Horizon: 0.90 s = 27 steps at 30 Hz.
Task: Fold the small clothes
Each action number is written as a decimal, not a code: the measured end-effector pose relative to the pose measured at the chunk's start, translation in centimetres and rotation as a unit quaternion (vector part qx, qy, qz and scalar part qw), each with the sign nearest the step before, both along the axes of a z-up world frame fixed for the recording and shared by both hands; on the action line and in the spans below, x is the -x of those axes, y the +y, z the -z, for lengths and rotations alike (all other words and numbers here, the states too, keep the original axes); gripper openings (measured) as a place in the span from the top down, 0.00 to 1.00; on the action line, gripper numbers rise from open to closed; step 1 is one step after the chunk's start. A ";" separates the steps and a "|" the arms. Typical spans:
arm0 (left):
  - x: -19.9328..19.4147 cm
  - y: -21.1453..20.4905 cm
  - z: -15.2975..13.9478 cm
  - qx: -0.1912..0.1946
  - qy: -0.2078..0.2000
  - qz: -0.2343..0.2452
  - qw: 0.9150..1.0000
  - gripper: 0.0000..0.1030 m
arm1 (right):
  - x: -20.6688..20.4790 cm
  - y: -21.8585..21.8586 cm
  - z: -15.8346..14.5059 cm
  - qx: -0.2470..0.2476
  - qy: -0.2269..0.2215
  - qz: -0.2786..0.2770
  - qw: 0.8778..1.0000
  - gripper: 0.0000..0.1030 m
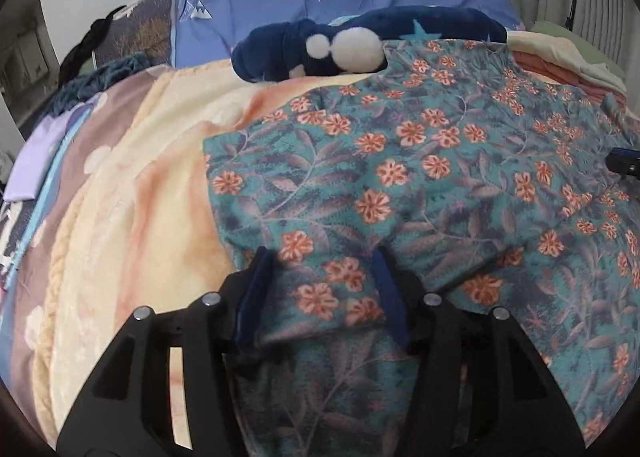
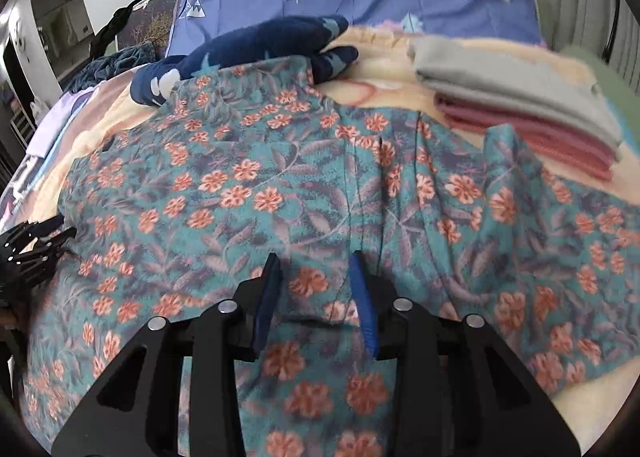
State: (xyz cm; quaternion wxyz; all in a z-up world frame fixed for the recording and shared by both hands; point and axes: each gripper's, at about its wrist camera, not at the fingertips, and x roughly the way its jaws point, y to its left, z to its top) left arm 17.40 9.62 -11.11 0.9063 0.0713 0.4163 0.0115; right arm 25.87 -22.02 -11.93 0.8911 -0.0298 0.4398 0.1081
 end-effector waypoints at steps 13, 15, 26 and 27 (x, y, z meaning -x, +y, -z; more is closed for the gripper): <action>1.1 -3.1 -5.8 0.076 -0.068 0.015 0.995 0.62 | 10.2 -31.8 -4.9 -0.250 -0.088 0.402 0.877 0.59; 0.4 -4.4 -5.0 0.078 -0.060 0.024 0.995 0.62 | 12.2 -36.2 -4.6 -0.286 -0.101 0.457 0.836 0.59; -2.9 -5.7 0.4 0.119 0.004 0.026 0.993 0.61 | 9.5 -42.0 -2.4 -0.345 -0.134 0.493 0.788 0.94; -2.8 -5.6 0.5 0.123 0.003 0.026 0.992 0.61 | 9.2 -42.0 -2.3 -0.360 -0.130 0.485 0.787 0.94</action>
